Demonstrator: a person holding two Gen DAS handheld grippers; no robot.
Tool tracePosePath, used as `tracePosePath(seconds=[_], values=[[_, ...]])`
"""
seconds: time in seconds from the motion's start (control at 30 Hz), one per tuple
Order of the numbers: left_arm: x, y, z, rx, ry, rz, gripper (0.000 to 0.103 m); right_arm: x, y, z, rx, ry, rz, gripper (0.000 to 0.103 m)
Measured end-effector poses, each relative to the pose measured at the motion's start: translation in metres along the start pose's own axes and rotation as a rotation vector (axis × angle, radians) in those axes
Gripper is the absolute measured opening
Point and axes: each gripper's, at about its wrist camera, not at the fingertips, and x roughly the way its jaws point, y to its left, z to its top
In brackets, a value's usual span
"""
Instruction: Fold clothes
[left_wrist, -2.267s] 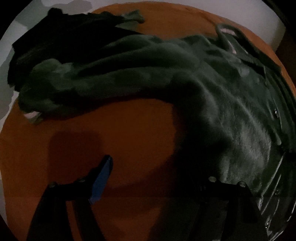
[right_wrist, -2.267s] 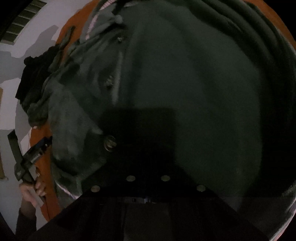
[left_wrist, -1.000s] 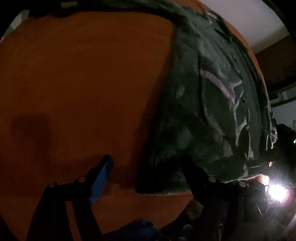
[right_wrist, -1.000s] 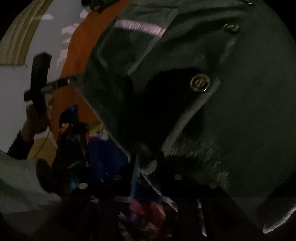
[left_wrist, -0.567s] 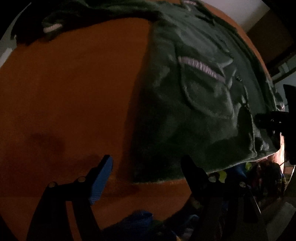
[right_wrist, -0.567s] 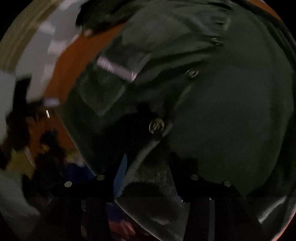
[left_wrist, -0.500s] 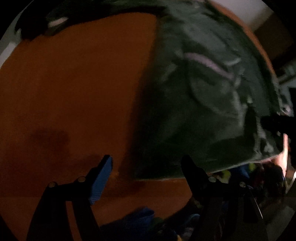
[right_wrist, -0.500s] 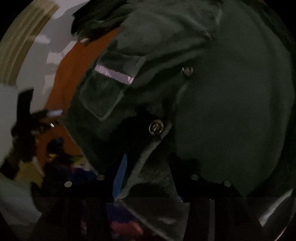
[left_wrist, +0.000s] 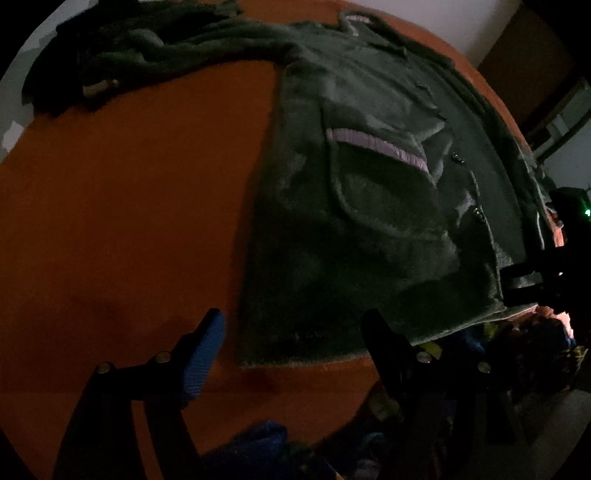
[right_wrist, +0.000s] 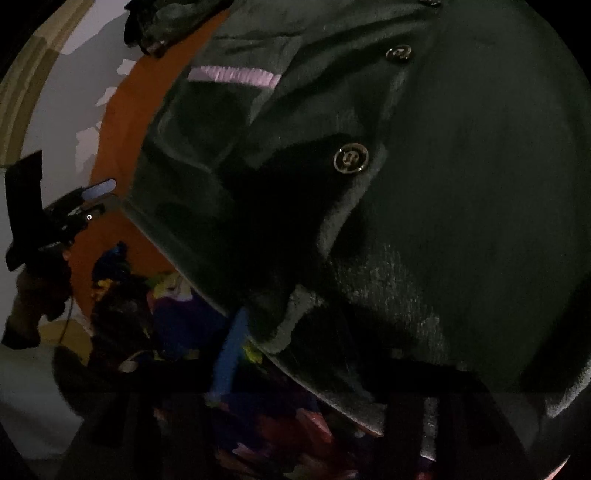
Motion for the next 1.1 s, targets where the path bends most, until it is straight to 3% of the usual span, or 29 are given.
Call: tracePosePath(seconds=[0.07,0.13,0.2,0.27,0.4,0.57,0.63,0.8,0.97,1.1], values=[[0.005,-0.008,0.001,0.009,-0.015,0.014,0.077,-0.003,-0.003,-0.003,0.001,-0.027,-0.021,0.072],[0.005,0.001,-0.008,0.021,-0.013,0.035,0.069,-0.008,-0.006,-0.005,0.019,-0.093,-0.031,0.074],[0.007,0.001,-0.011,0.037,-0.008,0.052,0.058,-0.013,-0.011,-0.004,0.054,-0.14,-0.063,0.087],[0.003,0.005,-0.017,0.046,-0.002,0.047,0.051,-0.015,-0.015,-0.004,0.096,-0.166,-0.092,0.088],[0.007,0.01,-0.02,0.012,0.002,0.056,0.047,-0.007,-0.022,-0.001,0.177,-0.108,-0.098,0.088],[0.008,0.016,-0.021,-0.012,0.008,0.09,0.046,-0.002,-0.015,0.0,0.152,-0.084,-0.134,0.088],[0.008,0.021,-0.022,-0.028,0.011,0.09,0.042,0.0,-0.012,0.0,0.141,-0.076,-0.136,0.088],[0.012,0.032,-0.026,-0.084,0.011,0.057,0.018,-0.001,-0.015,-0.002,0.157,-0.094,-0.067,0.088],[0.003,0.027,-0.028,-0.073,-0.051,0.078,0.012,-0.004,-0.014,0.0,0.161,-0.097,-0.096,0.088],[-0.01,0.042,-0.025,-0.138,-0.092,0.102,0.011,-0.004,-0.012,0.0,0.168,-0.094,-0.089,0.088]])
